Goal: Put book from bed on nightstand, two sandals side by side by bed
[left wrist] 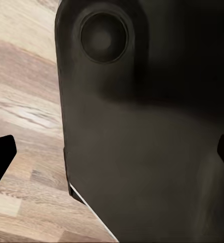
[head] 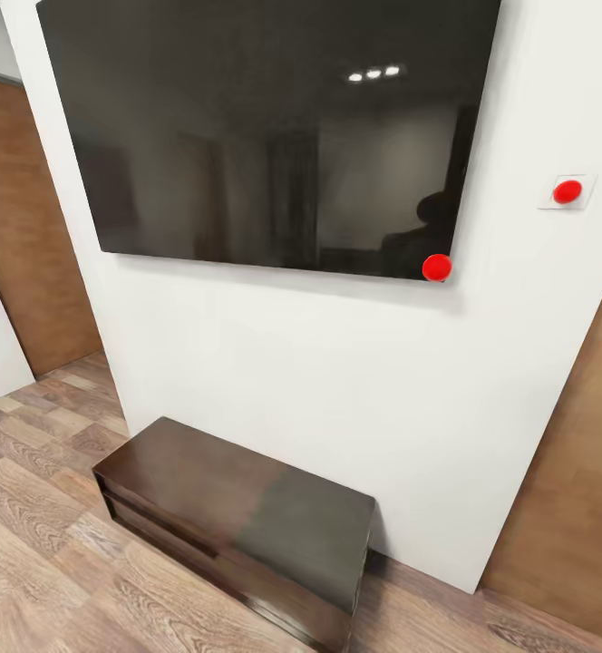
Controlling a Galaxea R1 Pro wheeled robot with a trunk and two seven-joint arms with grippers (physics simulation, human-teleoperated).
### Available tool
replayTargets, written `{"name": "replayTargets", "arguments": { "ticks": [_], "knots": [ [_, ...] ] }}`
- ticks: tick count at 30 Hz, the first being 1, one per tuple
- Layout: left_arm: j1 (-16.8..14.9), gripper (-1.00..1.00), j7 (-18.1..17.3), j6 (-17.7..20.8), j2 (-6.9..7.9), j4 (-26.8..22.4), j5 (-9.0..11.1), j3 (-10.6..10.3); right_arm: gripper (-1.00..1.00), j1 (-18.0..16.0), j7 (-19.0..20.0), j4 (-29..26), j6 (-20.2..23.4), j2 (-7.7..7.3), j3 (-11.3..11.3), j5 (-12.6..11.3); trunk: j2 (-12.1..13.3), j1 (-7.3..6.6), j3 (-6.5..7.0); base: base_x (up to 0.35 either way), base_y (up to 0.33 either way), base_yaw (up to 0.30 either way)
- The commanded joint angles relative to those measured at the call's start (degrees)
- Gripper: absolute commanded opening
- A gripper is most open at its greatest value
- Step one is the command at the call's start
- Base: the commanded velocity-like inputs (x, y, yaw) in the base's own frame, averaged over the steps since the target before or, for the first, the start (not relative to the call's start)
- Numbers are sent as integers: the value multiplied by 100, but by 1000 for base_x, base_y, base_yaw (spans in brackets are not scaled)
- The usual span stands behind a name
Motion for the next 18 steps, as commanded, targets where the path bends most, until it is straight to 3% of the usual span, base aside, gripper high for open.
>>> {"name": "replayTargets", "arguments": {
  "ticks": [1, 4, 18],
  "knots": [
    [-1, 100, 0, 0, 0, 0, 0, 0, 100, -1, 0, 0, 0, 0, 0, 0, -2, 0, -3, 0, 0, 0],
    [-9, 100, -18, -9, -9, -56, -7, 31, 100, 26, 35, -18, 3, 80, -60, -22, -2, 0, -3, 0, 0, 0],
    [-9, 100, -26, -12, -16, -116, 33, 35, 100, -51, 55, -10, -9, 119, -62, -31, -2, 0, -3, 0, 0, 0]
  ]
}}
